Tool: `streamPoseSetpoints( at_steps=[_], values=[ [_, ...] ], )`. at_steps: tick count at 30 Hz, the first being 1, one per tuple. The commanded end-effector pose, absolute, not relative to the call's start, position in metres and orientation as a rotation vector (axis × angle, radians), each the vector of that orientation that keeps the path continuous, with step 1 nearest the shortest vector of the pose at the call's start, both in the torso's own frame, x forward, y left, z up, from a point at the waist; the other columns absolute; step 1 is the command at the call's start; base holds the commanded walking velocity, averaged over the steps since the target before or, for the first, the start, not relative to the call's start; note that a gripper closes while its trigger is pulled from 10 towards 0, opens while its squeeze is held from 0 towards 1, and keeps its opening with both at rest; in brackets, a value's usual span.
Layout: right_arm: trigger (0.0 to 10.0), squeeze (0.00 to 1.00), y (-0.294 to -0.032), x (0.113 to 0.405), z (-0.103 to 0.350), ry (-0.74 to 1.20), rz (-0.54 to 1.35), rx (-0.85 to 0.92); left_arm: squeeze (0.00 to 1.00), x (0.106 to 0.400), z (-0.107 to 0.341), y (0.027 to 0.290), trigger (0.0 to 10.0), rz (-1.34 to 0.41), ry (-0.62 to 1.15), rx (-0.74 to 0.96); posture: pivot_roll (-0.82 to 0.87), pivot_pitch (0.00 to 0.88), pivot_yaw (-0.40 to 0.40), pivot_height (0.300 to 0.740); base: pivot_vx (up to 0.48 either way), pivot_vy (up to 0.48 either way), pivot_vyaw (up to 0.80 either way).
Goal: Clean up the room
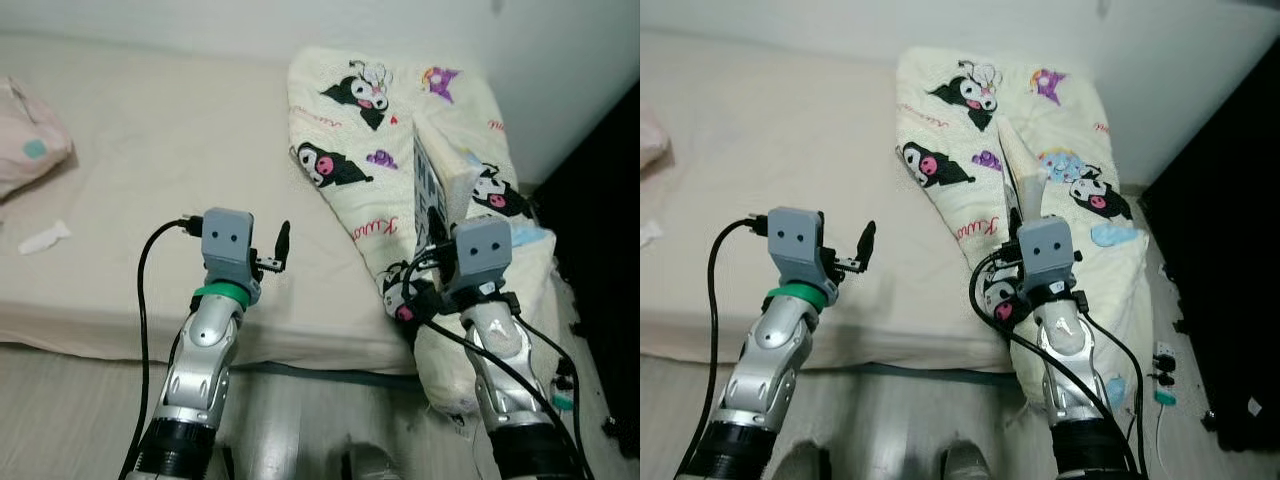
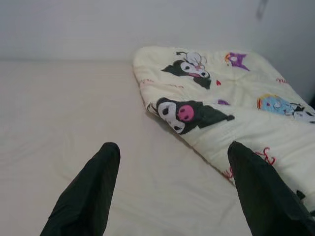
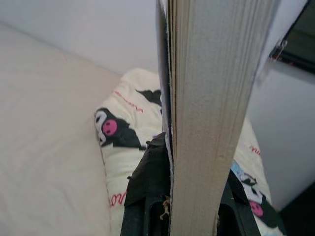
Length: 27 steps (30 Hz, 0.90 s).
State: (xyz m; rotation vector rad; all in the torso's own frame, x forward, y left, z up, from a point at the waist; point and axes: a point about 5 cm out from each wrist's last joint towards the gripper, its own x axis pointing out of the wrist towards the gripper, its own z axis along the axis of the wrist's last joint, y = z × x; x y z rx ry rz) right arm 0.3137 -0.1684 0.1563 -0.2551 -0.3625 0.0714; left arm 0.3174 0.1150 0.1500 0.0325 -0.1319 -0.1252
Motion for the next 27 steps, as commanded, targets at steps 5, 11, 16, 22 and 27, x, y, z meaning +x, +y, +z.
streamPoseSetpoints(
  at_steps=[5,11,16,22,27],
  values=[
    [10.0,0.0,-0.171,0.312,0.156,-0.372,0.046,-0.242,0.0,0.316,0.138,0.114,10.0,-0.137,-0.071,0.035,0.02,0.067,-0.05,0.74,0.0,0.0,0.0],
    [10.0,0.0,-0.174,0.318,0.14,-0.253,0.005,-0.051,0.0,0.317,0.132,0.116,10.0,-0.14,-0.004,0.035,0.02,0.065,-0.045,0.74,0.0,0.0,0.0],
    [10.0,0.0,-0.174,0.319,0.139,-0.26,0.009,-0.112,0.0,0.316,0.131,0.114,10.0,-0.156,0.001,0.04,0.02,0.065,-0.044,0.74,0.0,0.0,0.67],
    [10.0,0.0,-0.173,0.319,0.14,-0.267,0.016,-0.114,0.0,0.317,0.132,0.113,10.0,-0.152,-0.018,0.067,0.02,0.066,-0.043,0.74,0.0,0.0,0.77],
    [10.0,0.0,-0.175,0.319,0.139,-0.258,0.004,-0.115,0.0,0.317,0.131,0.114,10.0,-0.145,-0.012,0.066,0.02,0.067,-0.043,0.74,0.0,0.0,0.75]
  ],
)
